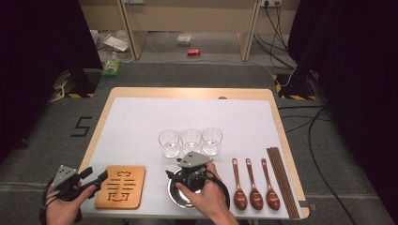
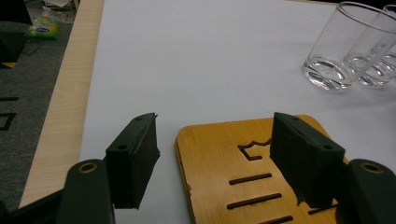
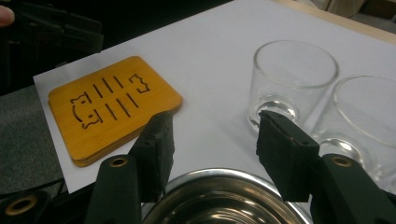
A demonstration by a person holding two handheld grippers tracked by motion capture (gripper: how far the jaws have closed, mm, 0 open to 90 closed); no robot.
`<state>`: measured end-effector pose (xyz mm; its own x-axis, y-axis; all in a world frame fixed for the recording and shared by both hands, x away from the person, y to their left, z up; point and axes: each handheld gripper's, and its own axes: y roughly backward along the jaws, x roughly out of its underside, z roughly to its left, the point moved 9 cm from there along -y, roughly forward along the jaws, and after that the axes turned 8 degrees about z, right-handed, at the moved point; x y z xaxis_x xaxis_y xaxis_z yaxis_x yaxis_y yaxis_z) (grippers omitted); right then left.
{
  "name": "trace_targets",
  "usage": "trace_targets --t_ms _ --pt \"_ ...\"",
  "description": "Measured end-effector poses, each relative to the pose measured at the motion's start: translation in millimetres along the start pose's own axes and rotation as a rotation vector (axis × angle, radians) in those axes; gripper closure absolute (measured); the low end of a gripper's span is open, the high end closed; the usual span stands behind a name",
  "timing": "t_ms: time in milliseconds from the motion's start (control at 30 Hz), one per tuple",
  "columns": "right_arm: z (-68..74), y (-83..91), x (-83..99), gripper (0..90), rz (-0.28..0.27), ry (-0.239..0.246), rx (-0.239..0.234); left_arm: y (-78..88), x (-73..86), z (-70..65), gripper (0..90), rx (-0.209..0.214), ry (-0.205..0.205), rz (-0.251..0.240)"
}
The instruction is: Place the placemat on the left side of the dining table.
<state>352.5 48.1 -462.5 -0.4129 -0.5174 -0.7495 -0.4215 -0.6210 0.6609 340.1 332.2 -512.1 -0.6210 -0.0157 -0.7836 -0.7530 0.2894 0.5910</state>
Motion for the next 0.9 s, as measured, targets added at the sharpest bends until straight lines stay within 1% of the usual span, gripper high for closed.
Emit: trace_targets --t_ms 33,100,133,167,200,233,267,333,400,433,567,633,700,767,800,900 --pt "7.1 -5.1 -3.0 46.3 0.006 0.014 -0.010 0.0 -0.2 -1.1 31.8 0.003 -0.002 0.001" --pt "13.3 -8.4 -5.0 45.9 0.010 0.015 -0.023 -0.2 -0.2 -2.0 31.8 0.006 -0.002 0.002" --pt "13.3 -8.4 -5.0 45.9 0.010 0.015 -0.023 -0.8 0.0 -3.5 31.8 0.010 -0.005 0.005" --pt "20.4 -11.5 -7.6 45.7 0.019 0.028 -0.026 -0.6 -0.1 -5.2 31.8 0.014 -0.009 0.004" --pt "20.4 -11.5 -7.6 45.7 0.019 0.028 -0.026 -0.6 -0.1 -5.2 31.8 0.014 -0.009 0.004" --pt "26.8 -14.2 -11.2 45.0 0.015 0.028 -0.043 -0.1 -0.7 -5.9 32.1 0.013 -0.012 -0.003" --pt "29.7 -15.5 -12.8 44.7 0.012 0.025 -0.050 0.5 -1.4 -6.7 32.2 0.011 -0.015 -0.010" --pt "31.4 -16.6 -13.7 44.3 0.011 0.026 -0.055 0.6 -1.9 -7.4 32.2 0.011 -0.017 -0.011" --pt "35.1 -21.0 -15.3 43.5 0.015 0.030 -0.062 0.1 -2.4 -8.3 32.2 0.013 -0.020 -0.011" --pt "37.9 -25.0 -16.0 43.4 0.025 0.035 -0.068 -0.5 -2.2 -8.7 32.2 0.015 -0.021 -0.008" --pt "43.3 -30.4 -18.2 43.3 0.032 0.044 -0.079 -0.9 -0.6 -8.3 32.1 0.017 -0.019 -0.002" --pt "50.1 -34.4 -21.5 42.7 0.034 0.047 -0.091 -0.7 0.3 -7.1 32.1 0.019 -0.015 0.000" --pt "55.4 -36.6 -23.7 42.5 0.034 0.050 -0.094 0.3 0.1 -4.8 31.9 0.015 -0.009 0.001" --pt "57.6 -37.3 -24.0 42.4 0.037 0.050 -0.096 0.7 -0.1 -4.4 31.7 0.016 -0.008 0.002" --pt "63.7 -40.7 -24.7 42.1 0.045 0.059 -0.105 0.6 -0.6 -4.0 31.6 0.019 -0.008 0.003" --pt "69.1 -45.8 -23.6 41.7 0.057 0.061 -0.117 0.3 0.0 -4.0 31.3 0.022 -0.009 0.005"
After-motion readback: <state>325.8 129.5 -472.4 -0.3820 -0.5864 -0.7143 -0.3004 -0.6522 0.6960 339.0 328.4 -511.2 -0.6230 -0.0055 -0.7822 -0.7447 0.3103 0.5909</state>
